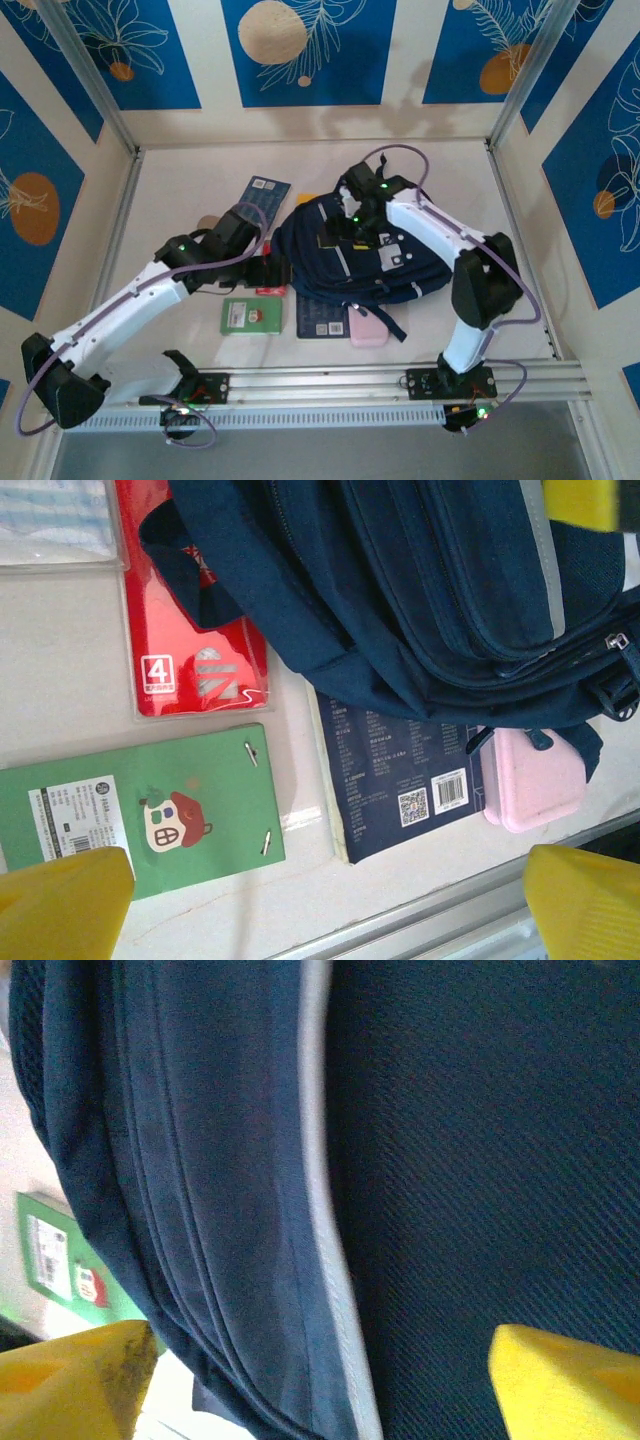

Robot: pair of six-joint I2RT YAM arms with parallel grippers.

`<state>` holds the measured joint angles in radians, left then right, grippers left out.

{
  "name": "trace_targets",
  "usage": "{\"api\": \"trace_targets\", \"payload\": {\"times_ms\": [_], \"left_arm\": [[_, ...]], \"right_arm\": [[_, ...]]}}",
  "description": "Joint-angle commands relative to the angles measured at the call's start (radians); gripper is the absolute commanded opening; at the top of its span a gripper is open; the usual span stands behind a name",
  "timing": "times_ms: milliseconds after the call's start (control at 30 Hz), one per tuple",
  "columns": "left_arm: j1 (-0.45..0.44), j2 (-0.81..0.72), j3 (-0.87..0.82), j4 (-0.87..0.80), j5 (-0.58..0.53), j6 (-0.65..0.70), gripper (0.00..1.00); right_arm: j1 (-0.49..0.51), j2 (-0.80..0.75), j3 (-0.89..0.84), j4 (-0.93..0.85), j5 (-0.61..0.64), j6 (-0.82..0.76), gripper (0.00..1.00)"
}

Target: Pack books, pencil case, and school supplies into a backpack

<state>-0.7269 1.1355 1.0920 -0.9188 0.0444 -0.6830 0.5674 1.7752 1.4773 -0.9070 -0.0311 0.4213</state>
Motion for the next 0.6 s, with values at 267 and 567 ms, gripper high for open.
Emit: {"api": "trace_targets", "payload": {"times_ms": [267, 567], "left_arm": [[0.002, -0.111, -0.084, 0.001, -0.070, -0.051, 1.00], [0.002, -0.083, -0.067, 0.018, -0.038, 0.013, 1.00]], "right_arm": [[0.136, 0.212, 0.150, -0.155, 0.352, -0.056, 0.87], [0.140, 0.177, 0.154, -0.090, 0.306, -0.016, 0.17]]}}
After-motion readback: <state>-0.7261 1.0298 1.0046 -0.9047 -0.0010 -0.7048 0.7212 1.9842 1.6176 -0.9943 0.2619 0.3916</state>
